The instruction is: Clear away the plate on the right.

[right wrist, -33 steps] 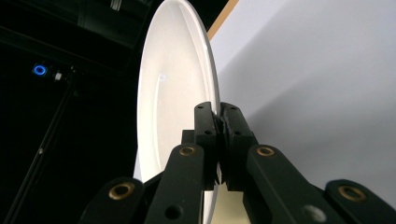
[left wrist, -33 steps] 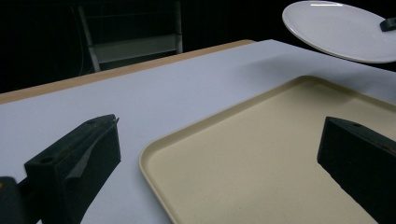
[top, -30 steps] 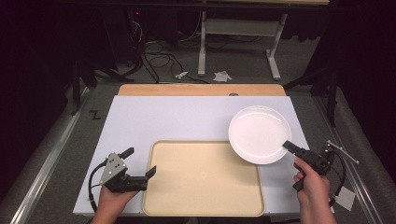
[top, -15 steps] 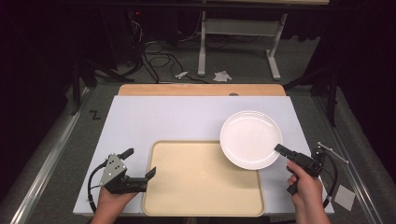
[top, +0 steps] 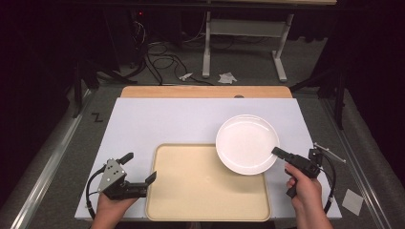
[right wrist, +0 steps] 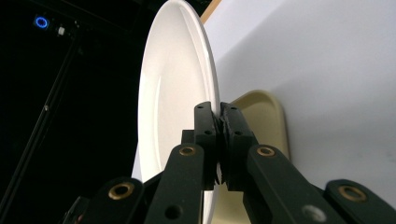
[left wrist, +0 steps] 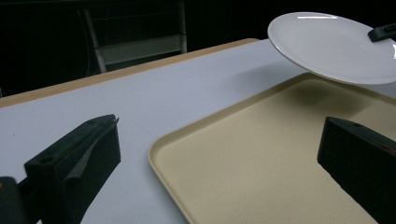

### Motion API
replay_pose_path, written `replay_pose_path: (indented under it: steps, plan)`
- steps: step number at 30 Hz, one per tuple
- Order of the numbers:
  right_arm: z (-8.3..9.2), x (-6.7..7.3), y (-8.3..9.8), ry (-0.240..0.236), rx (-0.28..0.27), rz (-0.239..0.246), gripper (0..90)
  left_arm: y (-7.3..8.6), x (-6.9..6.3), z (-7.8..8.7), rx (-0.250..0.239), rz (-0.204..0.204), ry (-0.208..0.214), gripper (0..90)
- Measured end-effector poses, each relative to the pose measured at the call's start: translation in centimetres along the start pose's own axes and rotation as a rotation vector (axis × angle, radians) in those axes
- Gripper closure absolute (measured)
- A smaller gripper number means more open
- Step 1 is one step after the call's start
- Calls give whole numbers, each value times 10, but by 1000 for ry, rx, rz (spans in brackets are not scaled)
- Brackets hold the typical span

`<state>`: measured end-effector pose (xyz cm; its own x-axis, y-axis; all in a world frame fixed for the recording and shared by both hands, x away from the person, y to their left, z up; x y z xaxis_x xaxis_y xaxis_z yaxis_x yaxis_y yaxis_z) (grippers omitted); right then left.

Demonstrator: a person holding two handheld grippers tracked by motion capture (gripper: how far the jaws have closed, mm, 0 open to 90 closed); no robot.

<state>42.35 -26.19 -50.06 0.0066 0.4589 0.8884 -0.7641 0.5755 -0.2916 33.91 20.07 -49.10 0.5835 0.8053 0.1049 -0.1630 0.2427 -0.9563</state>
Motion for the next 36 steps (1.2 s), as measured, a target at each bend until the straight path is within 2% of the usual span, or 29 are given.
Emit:
replay_pose_path:
  steps: [15,36]
  plan:
    - [-21,17,27,-15,103,40,890,0,-1,-1,-1,-1,6,1]
    - [-38,35,52,-27,185,100,890,0,0,0,-1,-2,4,1]
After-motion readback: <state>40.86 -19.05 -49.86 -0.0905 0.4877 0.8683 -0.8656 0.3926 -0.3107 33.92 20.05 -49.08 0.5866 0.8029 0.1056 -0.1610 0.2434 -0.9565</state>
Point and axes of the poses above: each handheld gripper's, and its own axes: z roughly backward along the jaws, y roughly out of its underside, x roughly to its left, the point moved 7 cm from there along -z, roughly forward along the jaws, and after that the axes turned 7 degrees about -z, right-handed, at the moved point
